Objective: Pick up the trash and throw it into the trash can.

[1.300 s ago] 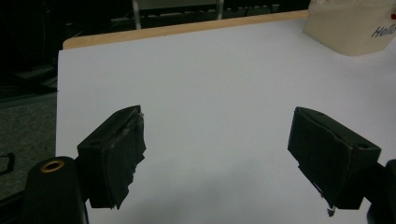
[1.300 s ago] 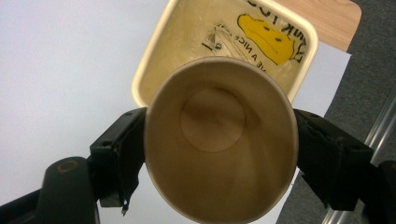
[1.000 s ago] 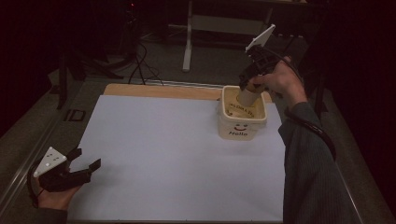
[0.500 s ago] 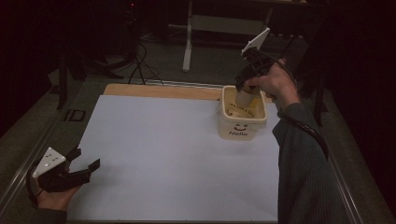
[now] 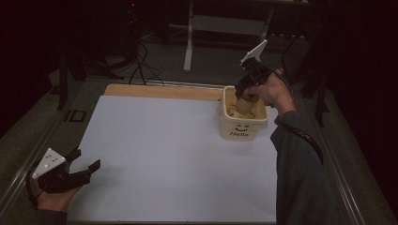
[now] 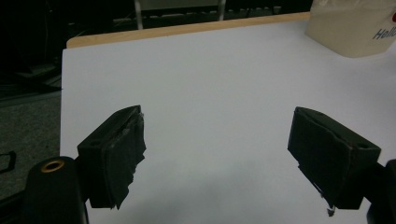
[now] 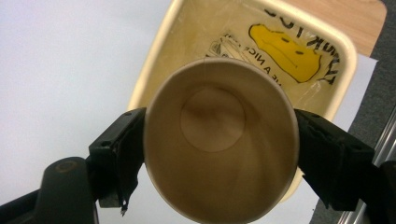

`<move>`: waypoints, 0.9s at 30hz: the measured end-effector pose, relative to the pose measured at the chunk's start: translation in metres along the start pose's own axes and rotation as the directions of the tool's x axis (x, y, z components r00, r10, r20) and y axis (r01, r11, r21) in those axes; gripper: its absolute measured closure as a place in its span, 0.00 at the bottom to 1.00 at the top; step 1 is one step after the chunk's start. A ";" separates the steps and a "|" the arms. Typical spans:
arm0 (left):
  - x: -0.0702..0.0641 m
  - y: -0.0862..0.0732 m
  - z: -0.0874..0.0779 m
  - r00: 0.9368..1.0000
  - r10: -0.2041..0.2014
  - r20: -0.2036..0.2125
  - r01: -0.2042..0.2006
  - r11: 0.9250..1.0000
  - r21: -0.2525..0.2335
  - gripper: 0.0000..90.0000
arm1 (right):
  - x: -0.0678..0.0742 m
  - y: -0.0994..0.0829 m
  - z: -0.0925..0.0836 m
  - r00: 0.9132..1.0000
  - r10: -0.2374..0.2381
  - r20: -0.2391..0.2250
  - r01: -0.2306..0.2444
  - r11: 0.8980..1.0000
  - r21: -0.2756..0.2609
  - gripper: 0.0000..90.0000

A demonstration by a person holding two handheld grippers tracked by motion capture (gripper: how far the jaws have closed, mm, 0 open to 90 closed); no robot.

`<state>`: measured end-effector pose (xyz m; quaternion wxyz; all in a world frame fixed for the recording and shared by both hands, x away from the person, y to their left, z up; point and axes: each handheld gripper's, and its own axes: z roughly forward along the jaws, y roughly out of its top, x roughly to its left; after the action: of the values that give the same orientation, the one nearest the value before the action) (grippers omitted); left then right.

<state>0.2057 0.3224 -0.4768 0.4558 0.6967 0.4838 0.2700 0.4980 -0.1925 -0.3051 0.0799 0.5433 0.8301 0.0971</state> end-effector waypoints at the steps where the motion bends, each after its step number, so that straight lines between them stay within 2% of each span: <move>1: 0.000 0.000 0.000 1.000 0.000 0.000 0.000 1.000 0.000 0.21 | 0.000 0.000 0.000 1.000 0.000 0.000 0.000 1.000 0.000 0.23; 9: 0.000 0.000 0.000 1.000 -0.002 -0.002 0.002 1.000 -0.002 0.21 | -0.004 -0.003 0.014 1.000 0.018 -0.008 -0.017 1.000 0.006 0.22; 11: 0.000 0.000 0.000 1.000 -0.002 -0.002 0.002 1.000 -0.002 0.21 | -0.004 -0.004 0.015 1.000 0.021 -0.017 -0.021 1.000 0.001 0.19; 12: 0.000 0.000 0.000 1.000 -0.002 -0.002 0.002 1.000 -0.002 0.21 | -0.004 -0.004 0.016 0.999 0.025 -0.020 -0.025 1.000 -0.003 0.14; 13: 0.000 0.000 0.000 1.000 -0.001 -0.002 0.001 1.000 -0.002 0.21 | -0.004 -0.004 0.016 0.999 0.025 -0.020 -0.025 1.000 -0.003 0.14; 19: 0.000 0.000 -0.001 1.000 0.001 -0.004 -0.001 1.000 -0.002 0.21 | -0.002 -0.006 0.017 1.000 0.005 -0.030 -0.005 1.000 0.003 0.12; 27: 0.000 0.000 -0.001 1.000 0.001 -0.005 -0.001 1.000 -0.003 0.21 | -0.005 -0.013 0.015 0.999 -0.014 -0.051 0.013 1.000 -0.023 0.12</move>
<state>0.2051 0.3224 -0.4764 0.4552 0.6957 0.4841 0.2728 0.4919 -0.2007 -0.3224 0.0653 0.5342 0.8343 0.1196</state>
